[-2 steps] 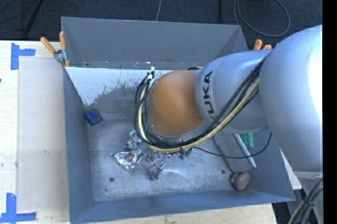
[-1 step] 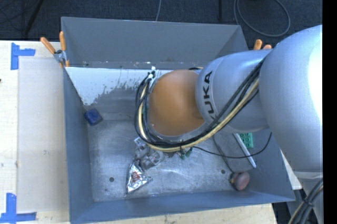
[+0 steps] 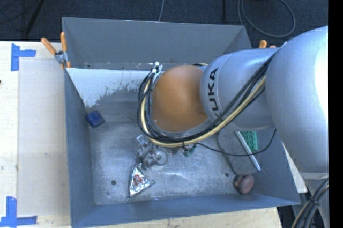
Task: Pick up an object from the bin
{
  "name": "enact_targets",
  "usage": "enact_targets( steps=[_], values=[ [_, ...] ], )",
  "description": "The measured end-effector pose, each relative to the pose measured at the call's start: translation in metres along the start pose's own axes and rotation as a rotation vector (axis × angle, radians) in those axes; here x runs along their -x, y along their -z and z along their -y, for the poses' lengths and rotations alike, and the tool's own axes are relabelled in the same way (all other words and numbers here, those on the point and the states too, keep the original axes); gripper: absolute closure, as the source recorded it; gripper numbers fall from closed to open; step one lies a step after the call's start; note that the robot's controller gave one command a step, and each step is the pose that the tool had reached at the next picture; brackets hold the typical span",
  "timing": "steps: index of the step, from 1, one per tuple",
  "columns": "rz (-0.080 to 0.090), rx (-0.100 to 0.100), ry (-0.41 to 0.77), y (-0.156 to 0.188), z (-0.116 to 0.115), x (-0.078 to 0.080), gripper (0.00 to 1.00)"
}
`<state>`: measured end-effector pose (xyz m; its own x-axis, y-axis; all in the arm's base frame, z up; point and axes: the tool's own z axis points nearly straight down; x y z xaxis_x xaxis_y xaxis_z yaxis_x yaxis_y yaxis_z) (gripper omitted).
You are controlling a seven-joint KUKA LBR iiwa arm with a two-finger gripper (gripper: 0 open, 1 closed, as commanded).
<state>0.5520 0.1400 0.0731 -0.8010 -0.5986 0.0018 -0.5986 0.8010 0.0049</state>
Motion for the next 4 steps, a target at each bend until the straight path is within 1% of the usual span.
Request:
enact_targets(
  steps=[1,2,3,4],
  values=[
    [0.011,-0.009,-0.019,0.124,0.036,0.025,1.00],
    [-0.001,-0.001,-0.055,0.076,-0.010,0.031,1.00],
    [0.001,-0.004,-0.060,0.079,-0.007,0.031,0.00],
    [-0.006,-0.001,0.138,0.002,-0.020,-0.021,0.00]
  ],
)
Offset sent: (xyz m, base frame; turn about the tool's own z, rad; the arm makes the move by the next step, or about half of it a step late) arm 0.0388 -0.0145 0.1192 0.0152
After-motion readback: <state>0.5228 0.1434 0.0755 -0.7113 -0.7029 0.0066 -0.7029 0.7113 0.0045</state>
